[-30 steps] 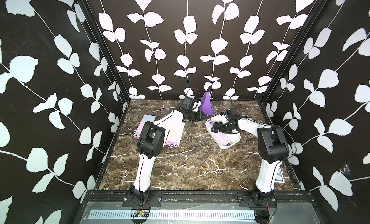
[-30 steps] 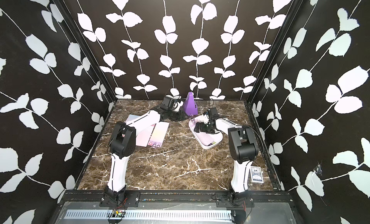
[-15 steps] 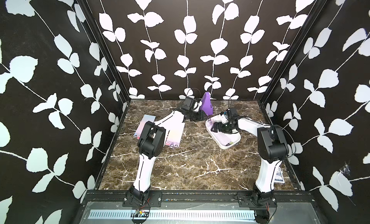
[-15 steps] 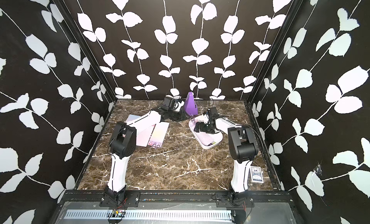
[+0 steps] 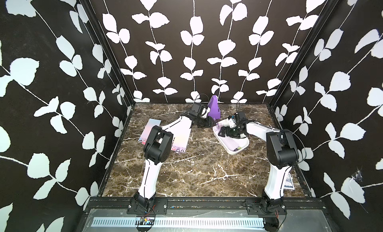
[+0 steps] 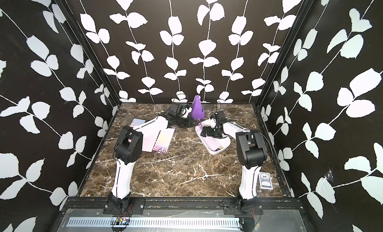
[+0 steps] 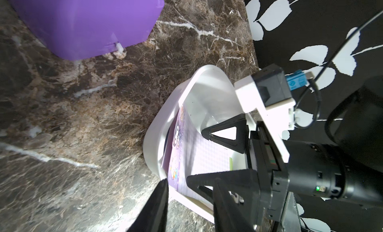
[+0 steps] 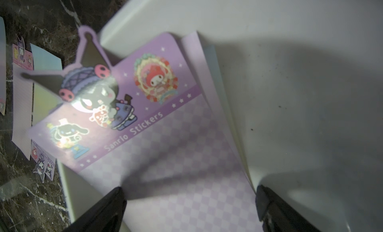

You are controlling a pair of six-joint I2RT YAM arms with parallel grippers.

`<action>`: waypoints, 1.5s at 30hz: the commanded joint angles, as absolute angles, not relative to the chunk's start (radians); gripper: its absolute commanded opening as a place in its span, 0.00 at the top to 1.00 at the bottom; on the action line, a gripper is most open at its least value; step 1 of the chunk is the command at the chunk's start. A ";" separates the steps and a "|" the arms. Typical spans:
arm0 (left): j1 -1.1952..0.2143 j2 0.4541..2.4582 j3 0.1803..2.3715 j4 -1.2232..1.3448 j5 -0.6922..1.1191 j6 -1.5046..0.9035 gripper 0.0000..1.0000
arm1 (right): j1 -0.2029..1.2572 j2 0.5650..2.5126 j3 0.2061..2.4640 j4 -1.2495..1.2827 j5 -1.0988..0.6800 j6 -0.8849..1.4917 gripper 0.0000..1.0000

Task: Take the stickers out of the storage box
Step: Pick up the sticker from the storage box.

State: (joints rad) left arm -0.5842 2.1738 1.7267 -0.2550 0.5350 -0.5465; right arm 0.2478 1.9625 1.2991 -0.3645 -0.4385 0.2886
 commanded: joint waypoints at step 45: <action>-0.616 2.215 1.730 -0.193 0.572 -0.591 0.81 | 0.255 2.043 1.293 -0.426 -0.463 0.303 0.01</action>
State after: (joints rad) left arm -0.6083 2.2162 1.7241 -0.2100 0.5598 -0.5968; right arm 0.2478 1.9747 1.3102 -0.3553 -0.4564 0.2882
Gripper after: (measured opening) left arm 0.191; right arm 0.992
